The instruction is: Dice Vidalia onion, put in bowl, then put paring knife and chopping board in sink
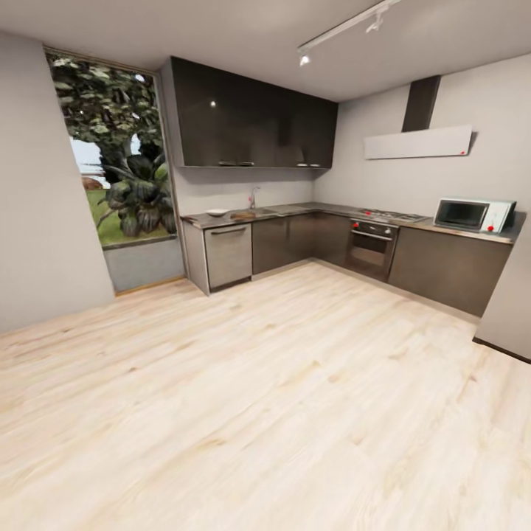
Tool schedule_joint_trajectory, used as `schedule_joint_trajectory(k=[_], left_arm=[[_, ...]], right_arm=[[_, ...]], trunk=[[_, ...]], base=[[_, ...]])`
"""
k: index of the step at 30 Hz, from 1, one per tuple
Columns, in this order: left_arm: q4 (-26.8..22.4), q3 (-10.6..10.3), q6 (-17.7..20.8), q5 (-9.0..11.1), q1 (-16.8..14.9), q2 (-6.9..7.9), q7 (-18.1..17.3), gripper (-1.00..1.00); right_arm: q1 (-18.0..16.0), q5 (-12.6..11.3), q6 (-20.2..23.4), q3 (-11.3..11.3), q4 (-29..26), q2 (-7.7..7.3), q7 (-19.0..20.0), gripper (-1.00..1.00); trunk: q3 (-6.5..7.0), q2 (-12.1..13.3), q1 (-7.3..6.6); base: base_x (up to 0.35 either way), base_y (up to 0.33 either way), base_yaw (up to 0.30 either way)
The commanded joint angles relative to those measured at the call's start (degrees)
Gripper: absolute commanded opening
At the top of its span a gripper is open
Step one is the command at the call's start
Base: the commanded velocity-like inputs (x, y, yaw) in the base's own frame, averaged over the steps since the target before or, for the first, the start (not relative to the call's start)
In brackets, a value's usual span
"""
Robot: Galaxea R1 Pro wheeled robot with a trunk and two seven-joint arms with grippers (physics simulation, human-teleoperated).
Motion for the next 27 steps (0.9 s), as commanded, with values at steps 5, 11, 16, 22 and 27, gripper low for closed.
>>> schedule_joint_trajectory(k=[5,11,16,22,27], left_arm=[[0.29,0.07,-0.14,0.12,-0.02,-0.01,-0.03,1.0],[0.34,0.07,-0.14,0.12,-0.03,-0.01,-0.03,1.0],[0.31,0.07,-0.14,0.12,-0.03,-0.01,-0.03,1.0],[0.32,0.07,-0.14,0.12,-0.02,-0.01,-0.03,1.0],[0.31,0.07,-0.14,0.12,-0.04,-0.01,-0.03,1.0]], right_arm=[[-0.03,0.0,-0.16,0.01,0.03,0.02,-0.17,1.0],[-0.03,0.0,-0.16,0.02,0.03,0.02,-0.17,1.0],[-0.03,0.0,-0.16,0.02,0.03,0.02,-0.17,1.0],[-0.03,0.0,-0.16,0.01,0.03,0.02,-0.17,1.0],[-0.03,0.0,-0.16,0.02,0.03,0.01,-0.17,1.0]], trunk=[[-0.05,-0.02,0.03],[-0.05,-0.02,0.03],[-0.05,-0.02,0.03],[-0.05,-0.02,0.03],[-0.05,-0.02,0.03]], base=[[0.345,0.0,0.0],[0.345,0.0,0.0],[0.345,0.0,-0.031],[0.345,0.0,-0.132],[0.345,0.0,-0.219]])
